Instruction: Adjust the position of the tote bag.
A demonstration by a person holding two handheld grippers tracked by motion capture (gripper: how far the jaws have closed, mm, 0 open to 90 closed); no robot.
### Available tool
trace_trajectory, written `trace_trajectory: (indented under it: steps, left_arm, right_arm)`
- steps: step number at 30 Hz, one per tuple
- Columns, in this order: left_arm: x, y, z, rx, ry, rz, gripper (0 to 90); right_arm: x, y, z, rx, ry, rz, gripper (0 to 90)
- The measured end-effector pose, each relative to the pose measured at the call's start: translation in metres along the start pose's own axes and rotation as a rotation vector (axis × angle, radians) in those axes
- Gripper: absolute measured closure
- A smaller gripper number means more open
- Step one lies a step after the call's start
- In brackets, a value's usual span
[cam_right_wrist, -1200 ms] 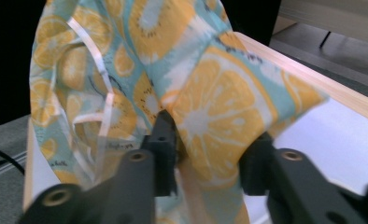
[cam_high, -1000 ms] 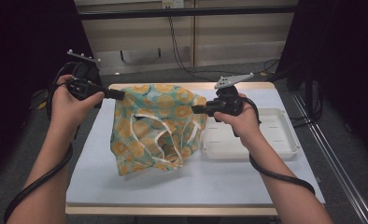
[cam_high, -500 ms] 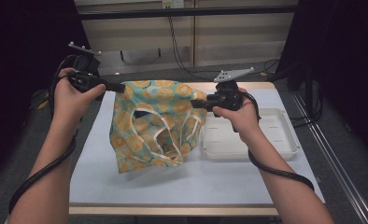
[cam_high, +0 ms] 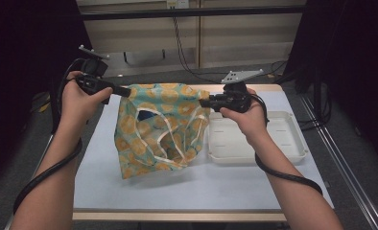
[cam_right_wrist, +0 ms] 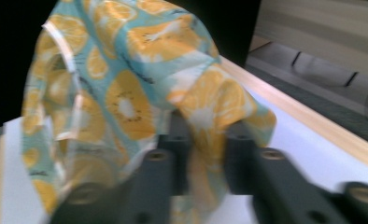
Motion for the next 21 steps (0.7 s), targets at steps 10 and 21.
trace_trajectory:
  steps: [10, 21]
  left_arm:
    - [0.001, -0.002, -0.005, 0.007, 0.005, 0.005, 89.3]
    - [-0.004, -0.014, -0.011, -0.024, -0.003, 0.009, 89.6]
  right_arm:
    - [-0.001, -0.001, -0.003, -0.022, 0.018, -0.038, 88.1]
    - [-0.005, -0.012, -0.006, -0.037, 0.055, -0.047, 90.0]
Point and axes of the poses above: each handheld gripper's, and its own axes: y roughly forward along the jaws, z roughly out of its underside, x roughly to its left, the point moved 1 cm from there along y, roughly forward along the jaws, and after that the axes turned 13 degrees about x, right-handed, at the moved point
